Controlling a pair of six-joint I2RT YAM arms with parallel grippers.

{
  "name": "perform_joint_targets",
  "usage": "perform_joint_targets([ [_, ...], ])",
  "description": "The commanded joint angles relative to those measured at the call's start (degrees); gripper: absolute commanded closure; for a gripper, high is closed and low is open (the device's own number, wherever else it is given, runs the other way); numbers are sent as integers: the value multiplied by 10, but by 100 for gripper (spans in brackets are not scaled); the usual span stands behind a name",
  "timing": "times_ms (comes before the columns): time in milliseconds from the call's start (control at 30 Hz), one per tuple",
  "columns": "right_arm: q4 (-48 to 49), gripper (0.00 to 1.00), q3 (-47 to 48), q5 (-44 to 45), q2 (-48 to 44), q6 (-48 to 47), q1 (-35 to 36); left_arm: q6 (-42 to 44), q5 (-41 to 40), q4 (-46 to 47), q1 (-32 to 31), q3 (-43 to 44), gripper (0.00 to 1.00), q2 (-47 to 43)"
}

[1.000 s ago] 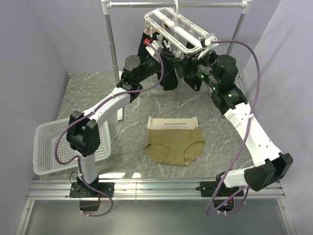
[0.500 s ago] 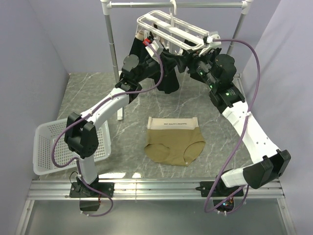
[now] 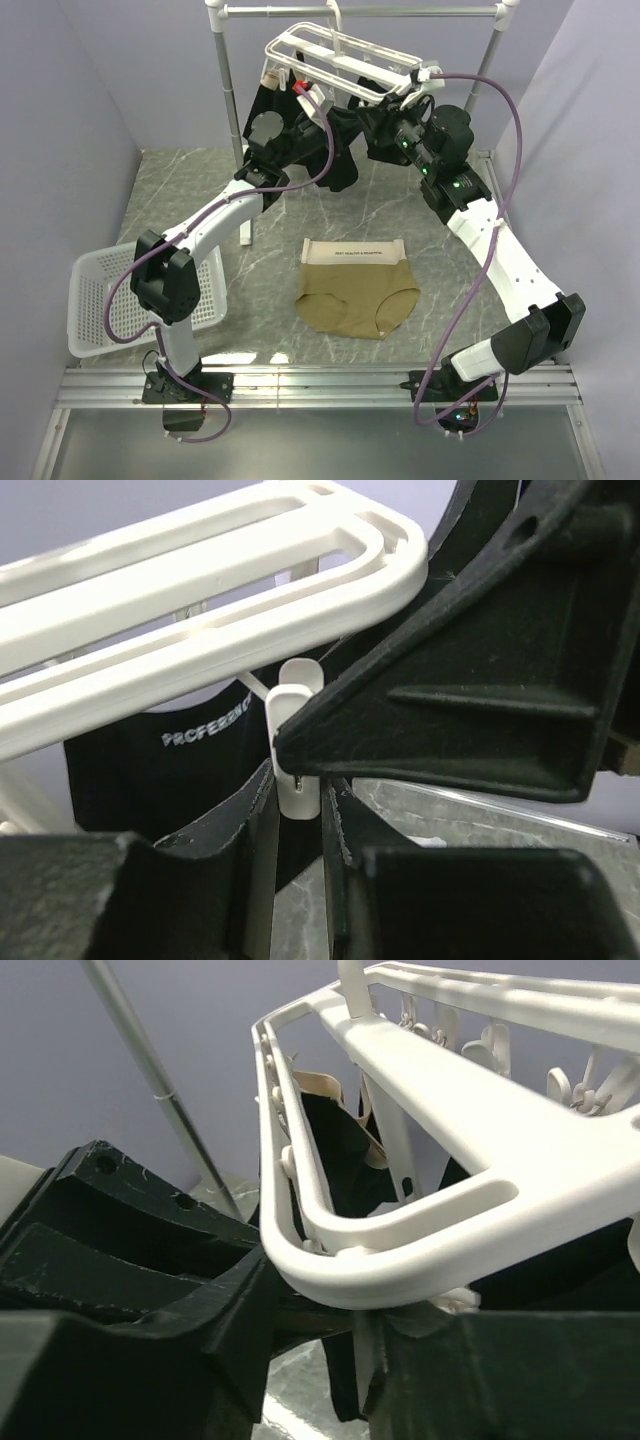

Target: Clip the underwear to the hanger

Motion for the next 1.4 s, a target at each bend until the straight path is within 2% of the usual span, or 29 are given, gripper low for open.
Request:
perform_joint_targets([
  [0,33,63,36,5,2,6,-2,13,43,-14,-16,-3,100,-29],
  [33,34,69,36,7,2,7,-2,15,44,-16,-17,-3,100,-29],
  [67,36,79,35,11,1,10,-1,16,44,-16,-17,-3,100,-29],
  [133,36,89,36,14,1,11,-2,18,44,-23,-18,-2,99,-29],
  [200,35,99,36,14,-2,14,-3,16,41,-24,-18,-3,91,-29],
  [233,35,100,35,15,-2,14,-4,15,40,-24,-17,-5,86,-29],
  [267,36,100,34,15,-4,15,-6,12,33,-25,-18,-5,72,-30],
  [367,35,100,33,15,-4,21,-11,16,26,-49,-18,1,57,-37],
  [400,34,100,33,14,-4,22,-11,21,26,-58,-17,1,49,-41],
  [500,32,100,35,12,-4,28,-18,33,24,-83,-9,-33,40,-78],
  [633,26,100,36,8,-5,28,-24,27,21,-117,11,-131,36,-151],
  [733,22,100,38,5,-6,26,-25,34,-2,-211,17,-179,29,-208],
  [867,20,100,33,5,-9,22,-26,13,-71,-373,14,-266,27,-253],
  [1033,14,100,33,-1,-5,24,-26,-63,-140,-479,7,-317,29,-226],
  [1167,12,100,35,-1,1,24,-27,-145,-159,-481,-8,-347,27,-193],
  [1200,11,100,34,-1,2,23,-26,-161,-198,-484,-17,-347,28,-185],
  [1367,6,100,25,-3,1,18,-26,-206,-238,-509,-41,-335,29,-119],
])
